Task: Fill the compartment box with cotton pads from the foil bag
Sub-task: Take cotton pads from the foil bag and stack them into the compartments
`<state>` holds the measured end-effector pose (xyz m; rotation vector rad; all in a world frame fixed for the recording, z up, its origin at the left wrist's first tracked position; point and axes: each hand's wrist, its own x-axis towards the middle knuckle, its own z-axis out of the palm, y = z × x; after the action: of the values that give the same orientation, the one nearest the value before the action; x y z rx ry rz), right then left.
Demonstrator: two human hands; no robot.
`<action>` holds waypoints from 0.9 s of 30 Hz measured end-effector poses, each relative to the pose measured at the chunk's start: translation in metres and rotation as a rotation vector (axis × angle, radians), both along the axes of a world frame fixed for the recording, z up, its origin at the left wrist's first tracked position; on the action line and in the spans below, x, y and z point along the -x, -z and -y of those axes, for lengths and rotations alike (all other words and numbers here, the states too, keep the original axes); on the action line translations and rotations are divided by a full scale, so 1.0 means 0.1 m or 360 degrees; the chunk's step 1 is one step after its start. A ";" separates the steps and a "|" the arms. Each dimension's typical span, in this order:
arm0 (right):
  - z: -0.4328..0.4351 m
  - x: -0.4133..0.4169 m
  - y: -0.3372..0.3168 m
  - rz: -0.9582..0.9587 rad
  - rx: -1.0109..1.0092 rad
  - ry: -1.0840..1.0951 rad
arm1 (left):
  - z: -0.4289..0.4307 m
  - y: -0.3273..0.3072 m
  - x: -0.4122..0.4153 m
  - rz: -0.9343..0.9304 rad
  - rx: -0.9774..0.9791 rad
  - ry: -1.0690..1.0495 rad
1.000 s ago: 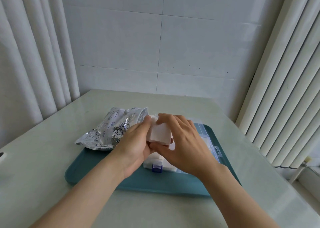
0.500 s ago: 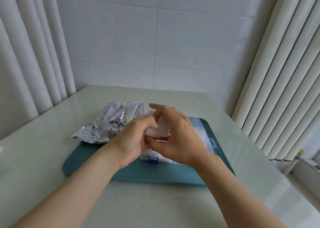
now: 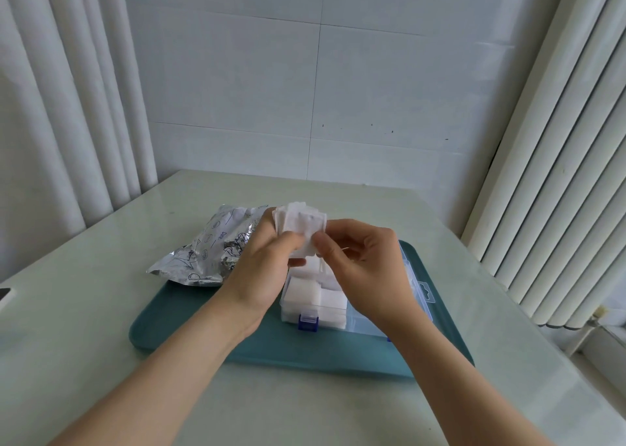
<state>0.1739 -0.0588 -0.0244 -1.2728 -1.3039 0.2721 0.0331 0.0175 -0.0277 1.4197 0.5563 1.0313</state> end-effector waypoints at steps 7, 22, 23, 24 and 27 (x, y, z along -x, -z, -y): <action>-0.02 0.00 0.05 0.0323 -0.0190 0.0246 | -0.01 0.00 0.00 -0.0064 -0.0361 -0.0190; -0.07 -0.02 0.07 0.0402 -0.0258 0.0335 | 0.09 0.05 -0.01 -0.0167 -0.0657 -0.0185; -0.07 -0.01 0.07 0.0382 -0.0250 0.0329 | 0.09 0.06 -0.01 -0.0159 -0.0664 -0.0188; -0.07 -0.01 0.07 0.0367 -0.0243 0.0328 | 0.09 0.06 -0.01 -0.0151 -0.0673 -0.0187; -0.08 0.01 0.10 0.0409 -0.0282 0.0382 | 0.11 0.06 0.00 -0.0141 -0.0702 -0.0222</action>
<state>0.1725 -0.0510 -0.0344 -1.3272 -1.3413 -0.1790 0.0333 0.0067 -0.0332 1.8406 0.5164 1.2598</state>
